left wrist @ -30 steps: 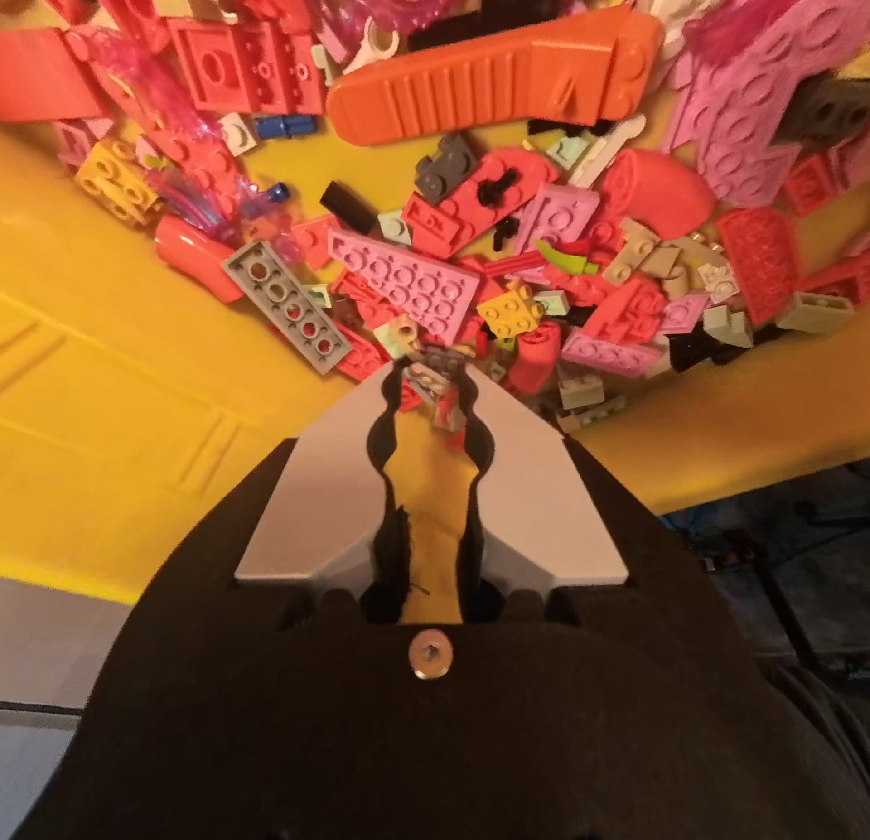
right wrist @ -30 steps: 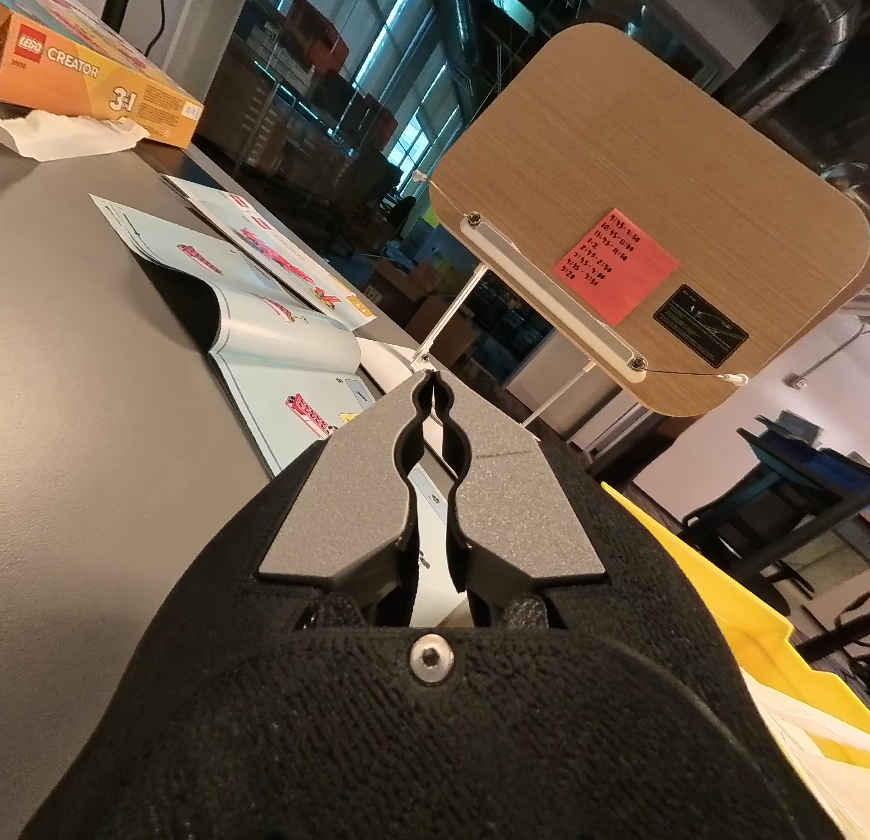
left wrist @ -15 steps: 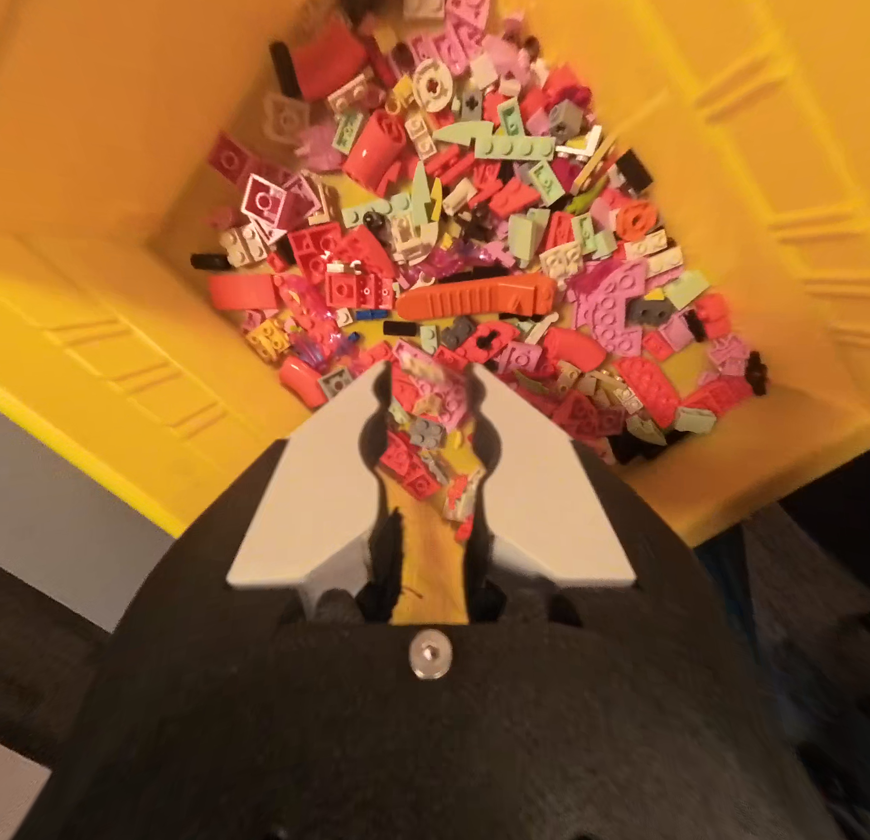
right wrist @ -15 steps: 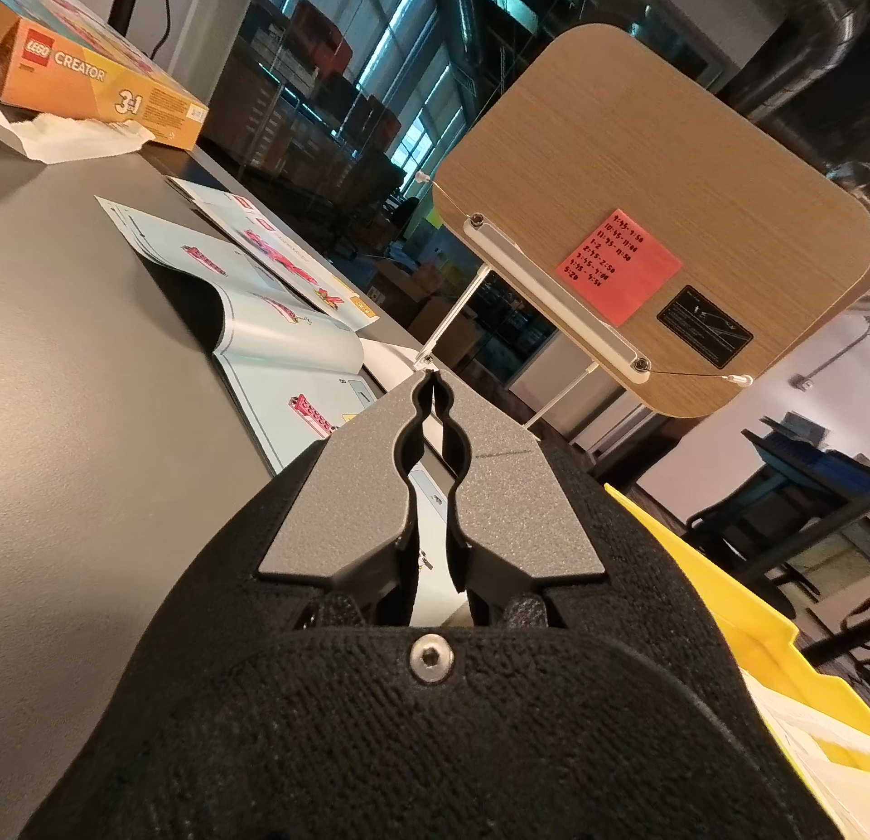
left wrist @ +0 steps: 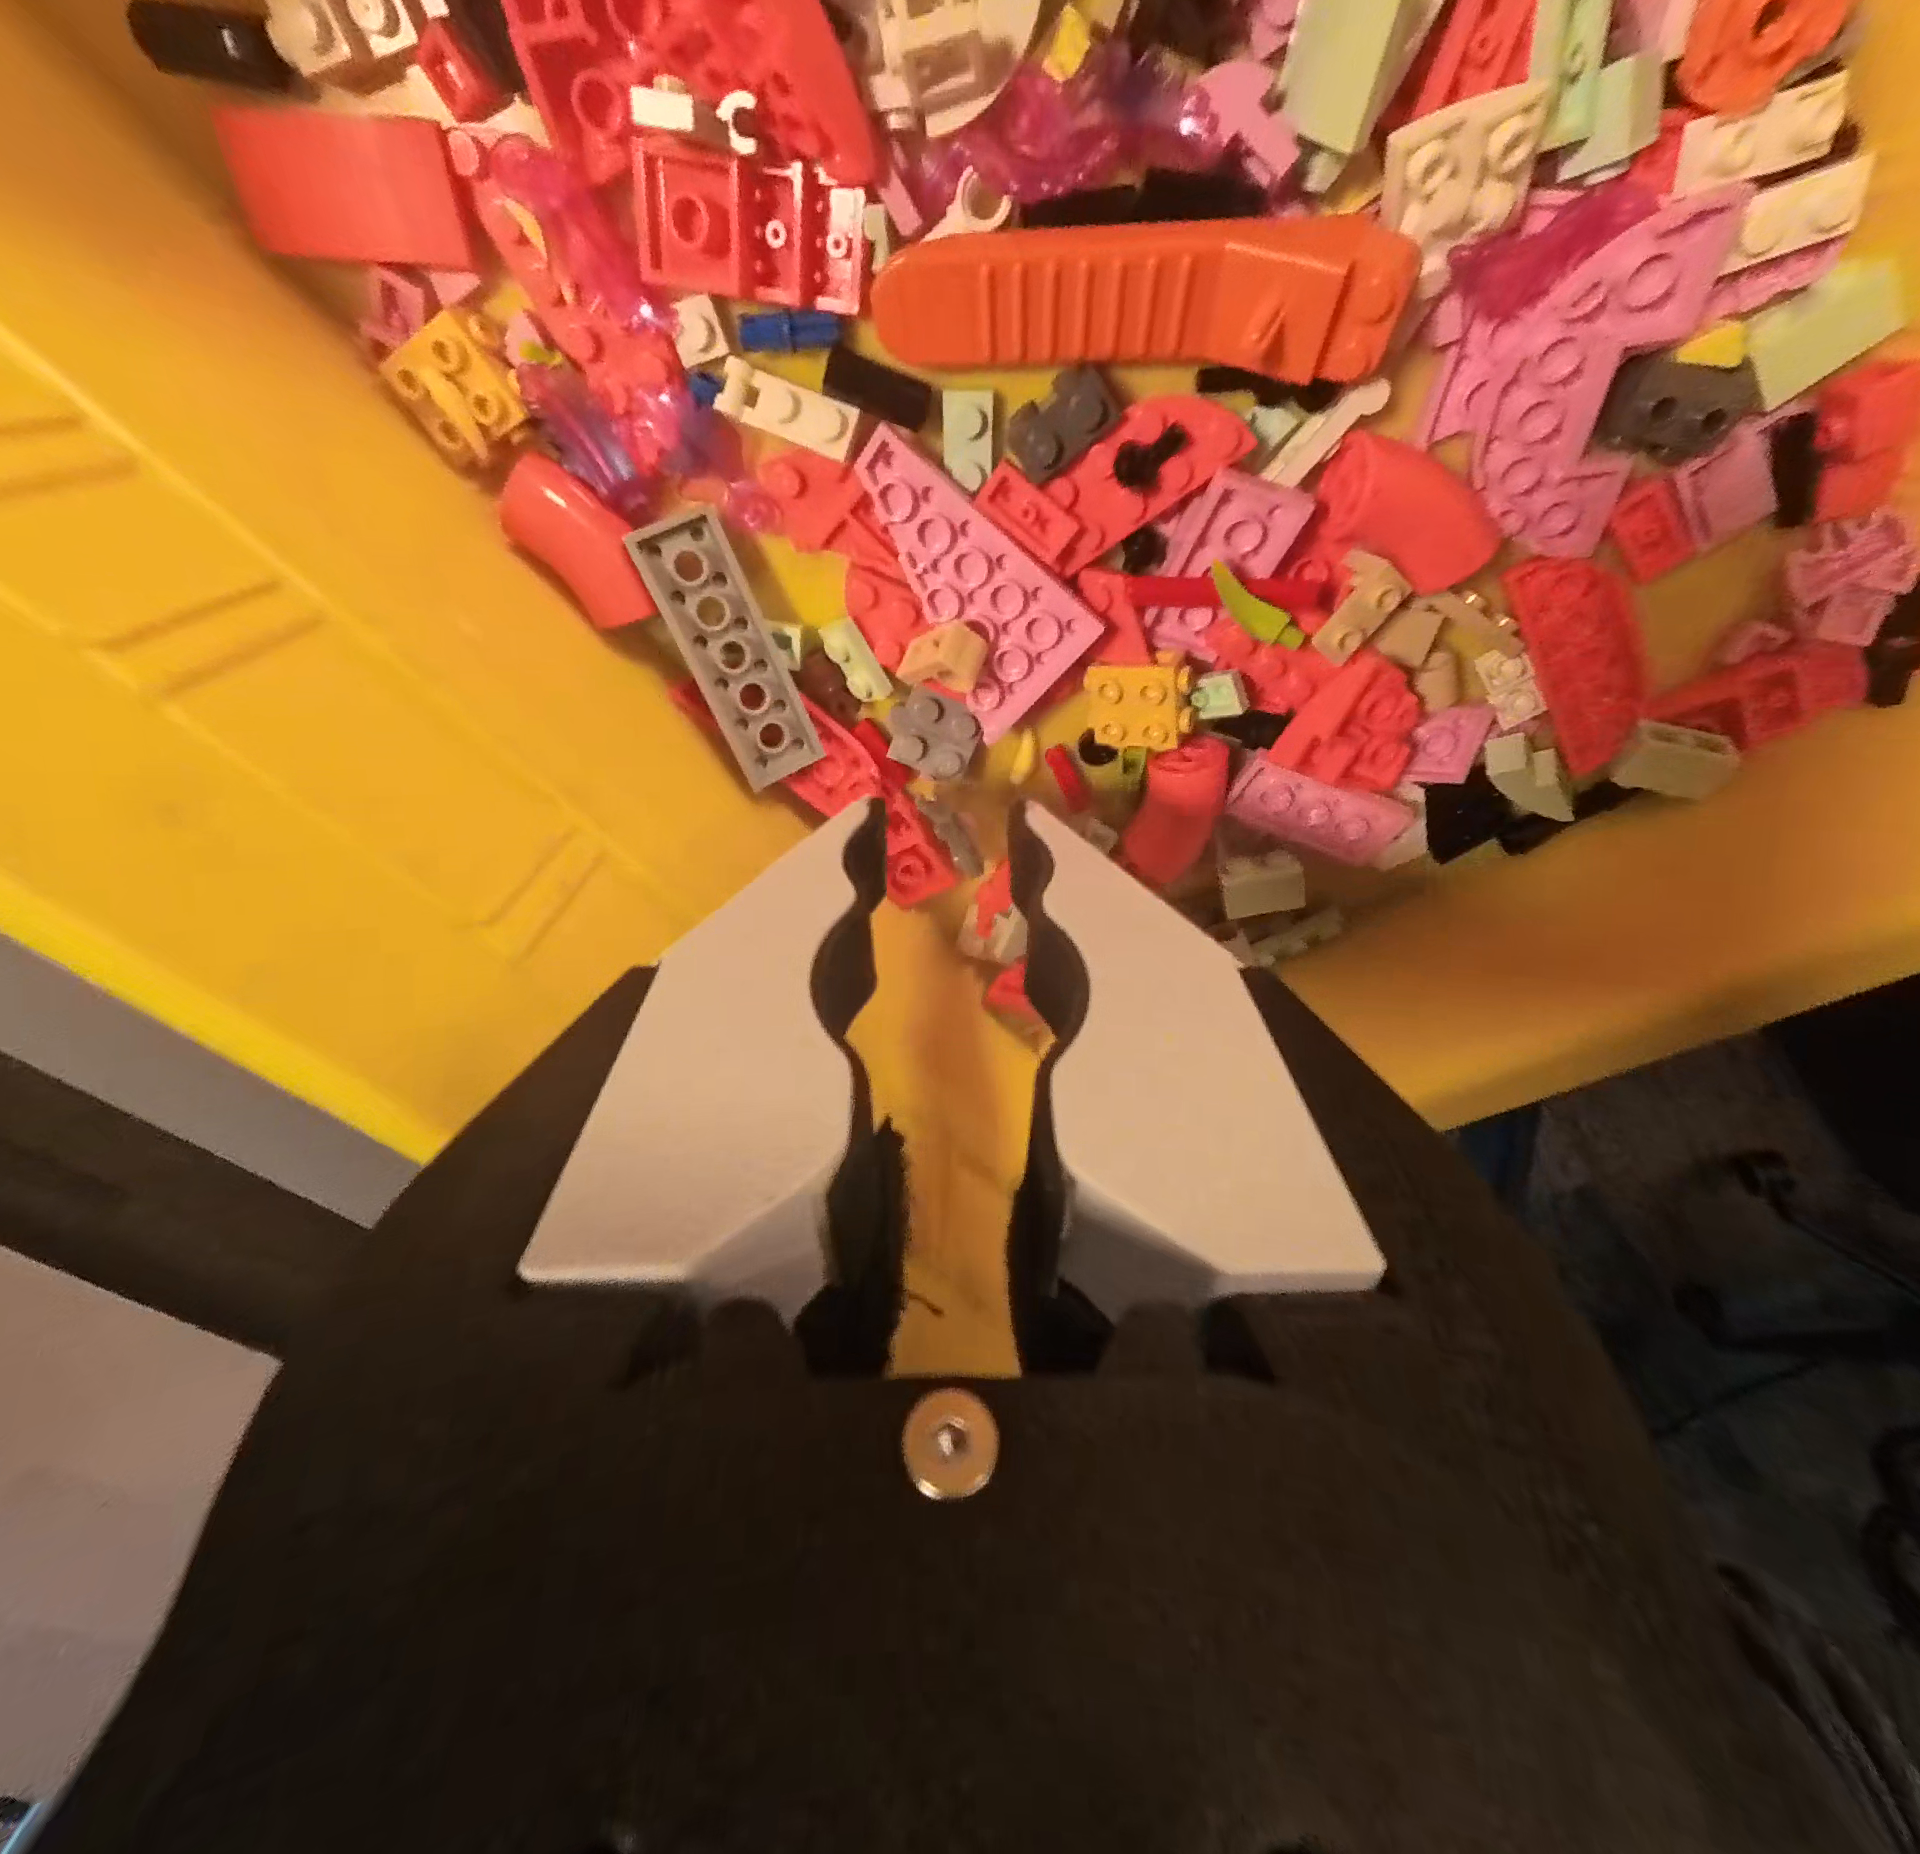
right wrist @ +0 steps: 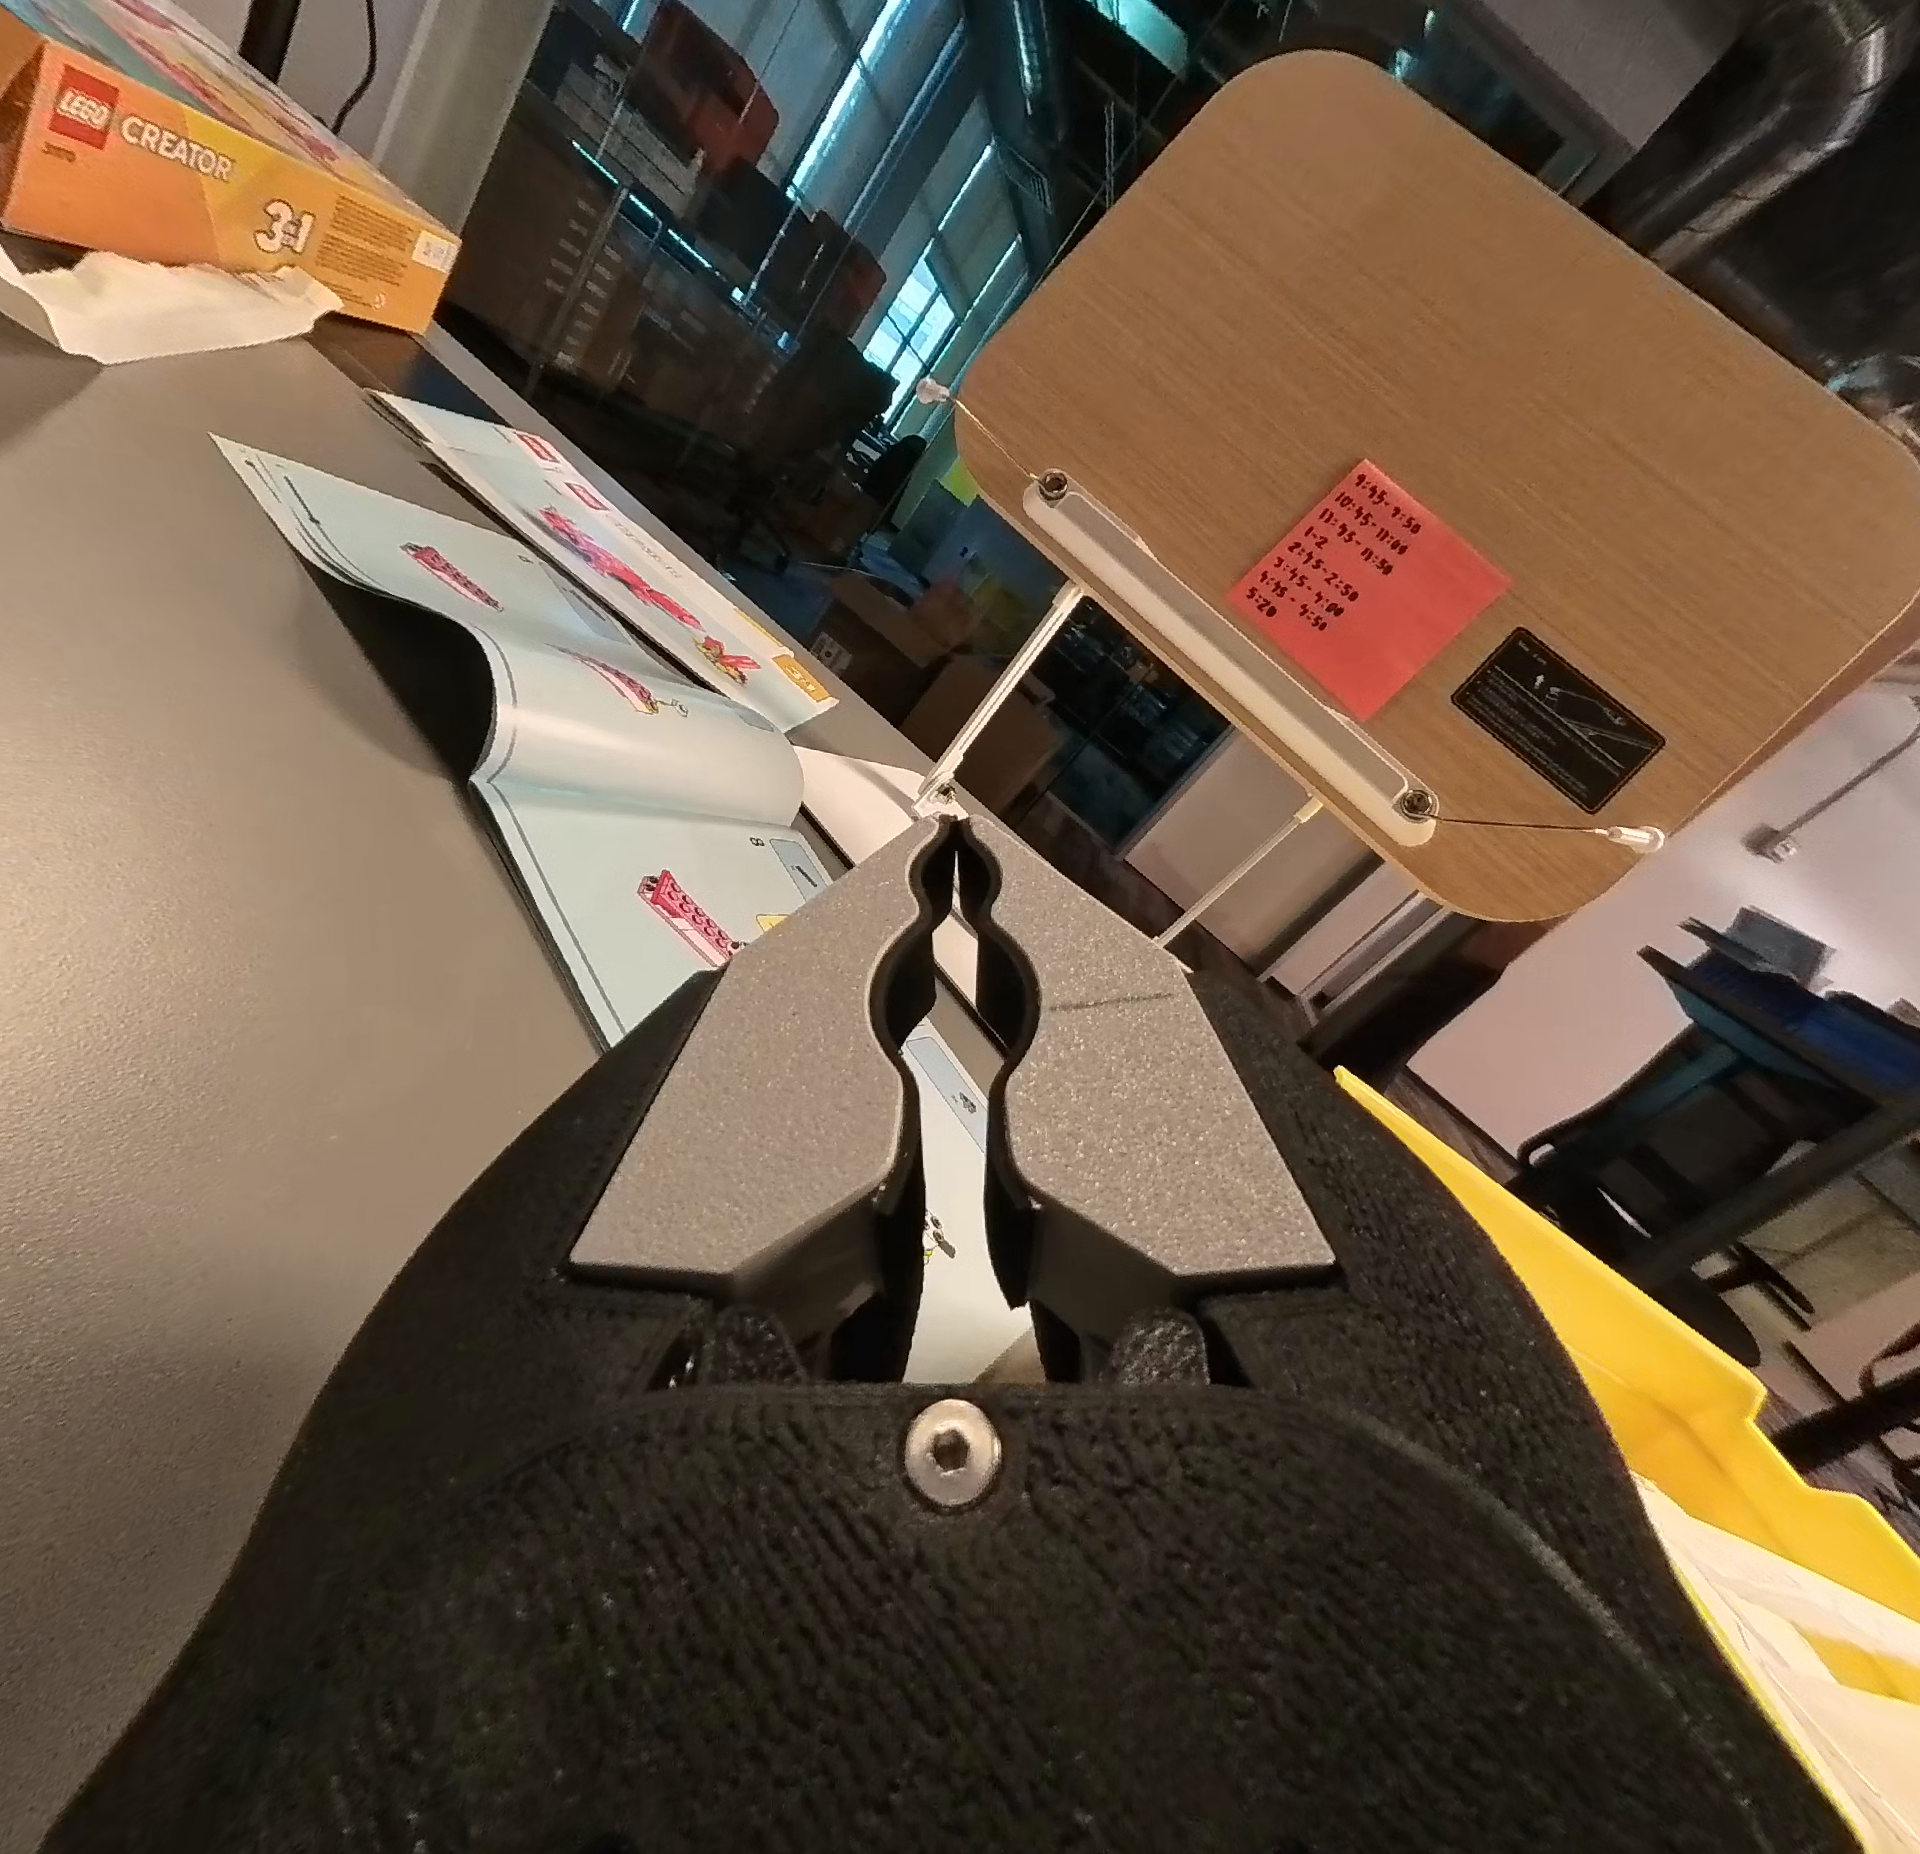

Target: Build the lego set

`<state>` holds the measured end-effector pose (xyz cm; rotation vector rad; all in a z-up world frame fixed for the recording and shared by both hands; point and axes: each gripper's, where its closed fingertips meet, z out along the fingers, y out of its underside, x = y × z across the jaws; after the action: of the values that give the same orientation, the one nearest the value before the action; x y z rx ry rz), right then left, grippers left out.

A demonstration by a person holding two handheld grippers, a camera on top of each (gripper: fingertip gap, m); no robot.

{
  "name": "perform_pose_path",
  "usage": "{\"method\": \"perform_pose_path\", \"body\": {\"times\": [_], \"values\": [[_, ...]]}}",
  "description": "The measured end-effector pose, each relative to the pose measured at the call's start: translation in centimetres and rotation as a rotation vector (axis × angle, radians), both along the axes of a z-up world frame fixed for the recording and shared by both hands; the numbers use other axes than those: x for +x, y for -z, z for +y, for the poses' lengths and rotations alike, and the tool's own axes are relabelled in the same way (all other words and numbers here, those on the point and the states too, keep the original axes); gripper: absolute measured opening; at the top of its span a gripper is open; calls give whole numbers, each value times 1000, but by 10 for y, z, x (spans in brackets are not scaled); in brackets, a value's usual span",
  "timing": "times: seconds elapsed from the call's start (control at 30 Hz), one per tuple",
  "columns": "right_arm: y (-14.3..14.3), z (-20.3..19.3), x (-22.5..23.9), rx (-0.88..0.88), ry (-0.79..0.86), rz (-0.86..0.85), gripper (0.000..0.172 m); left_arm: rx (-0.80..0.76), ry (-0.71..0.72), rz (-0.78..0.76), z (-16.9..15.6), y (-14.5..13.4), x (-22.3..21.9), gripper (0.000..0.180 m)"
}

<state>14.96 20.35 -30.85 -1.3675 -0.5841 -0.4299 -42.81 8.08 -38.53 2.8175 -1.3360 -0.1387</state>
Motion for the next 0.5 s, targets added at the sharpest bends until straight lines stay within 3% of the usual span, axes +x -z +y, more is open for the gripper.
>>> {"method": "perform_pose_path", "body": {"times": [0.2,0.5], "values": [[0,0,0,0,0,3,0,-22,5,-14,-8,0,4,22],[0,0,0,-3,-3,1,0,-206,25,-105,-45,7,23,29]]}}
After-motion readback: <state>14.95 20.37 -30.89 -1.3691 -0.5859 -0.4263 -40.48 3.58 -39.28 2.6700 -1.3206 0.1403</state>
